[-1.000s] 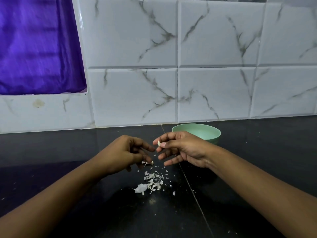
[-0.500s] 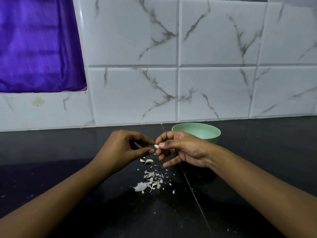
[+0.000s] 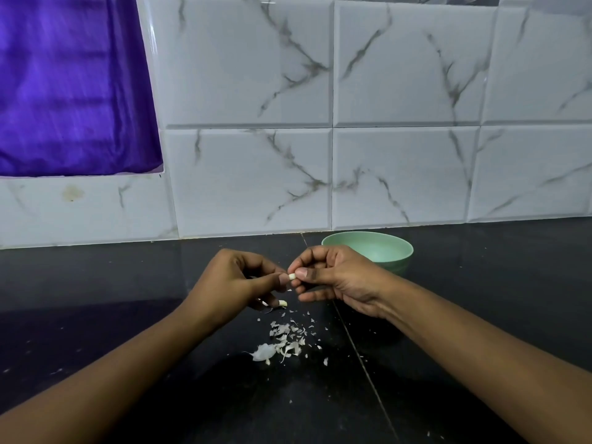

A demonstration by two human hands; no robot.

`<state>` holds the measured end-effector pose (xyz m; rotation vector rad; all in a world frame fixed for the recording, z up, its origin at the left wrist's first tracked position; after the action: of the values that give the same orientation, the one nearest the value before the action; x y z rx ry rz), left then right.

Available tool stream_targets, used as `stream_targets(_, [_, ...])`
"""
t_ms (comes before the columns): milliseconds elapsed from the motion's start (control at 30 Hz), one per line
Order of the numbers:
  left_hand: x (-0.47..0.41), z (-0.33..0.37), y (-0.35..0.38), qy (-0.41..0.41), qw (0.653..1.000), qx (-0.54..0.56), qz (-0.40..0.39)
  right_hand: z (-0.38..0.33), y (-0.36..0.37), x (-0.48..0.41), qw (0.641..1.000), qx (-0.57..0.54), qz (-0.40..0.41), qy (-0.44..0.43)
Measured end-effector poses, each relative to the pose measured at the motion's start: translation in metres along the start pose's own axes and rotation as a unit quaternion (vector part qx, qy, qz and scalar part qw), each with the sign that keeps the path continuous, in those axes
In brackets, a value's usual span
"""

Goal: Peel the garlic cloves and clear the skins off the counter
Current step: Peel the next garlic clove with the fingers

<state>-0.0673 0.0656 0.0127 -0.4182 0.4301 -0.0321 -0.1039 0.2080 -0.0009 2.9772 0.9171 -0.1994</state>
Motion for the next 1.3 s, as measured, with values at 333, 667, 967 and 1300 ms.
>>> stream_targets(333, [0.002,-0.016,0.012,-0.140,0.973,0.186,-0.003,-0.004,0.000,0.002,0.999,0.025,0.024,-0.024])
stream_targets(667, [0.001,-0.016,0.010,-0.119,0.974,0.191,0.021,-0.006,0.001,0.004,0.999,0.010,0.032,-0.026])
stream_targets(967, [0.000,-0.018,0.011,-0.122,0.978,0.168,0.023,-0.007,0.002,0.002,0.994,0.079,0.049,-0.050])
stream_targets(1300, [0.001,-0.018,0.015,-0.128,0.964,0.231,-0.015,-0.014,0.000,0.003,0.988,0.116,0.057,-0.082])
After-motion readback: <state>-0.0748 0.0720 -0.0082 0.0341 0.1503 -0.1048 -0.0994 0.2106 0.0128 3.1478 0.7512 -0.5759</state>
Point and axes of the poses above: each hand's wrist, its own x-axis away from the middle knuckle, its own y-axis out of the palm, z = x × y, the point moved 6 cm from there along -x, towards the middle knuckle, and after that the axes turned 2 degrees about y, right-handed, at the moved point
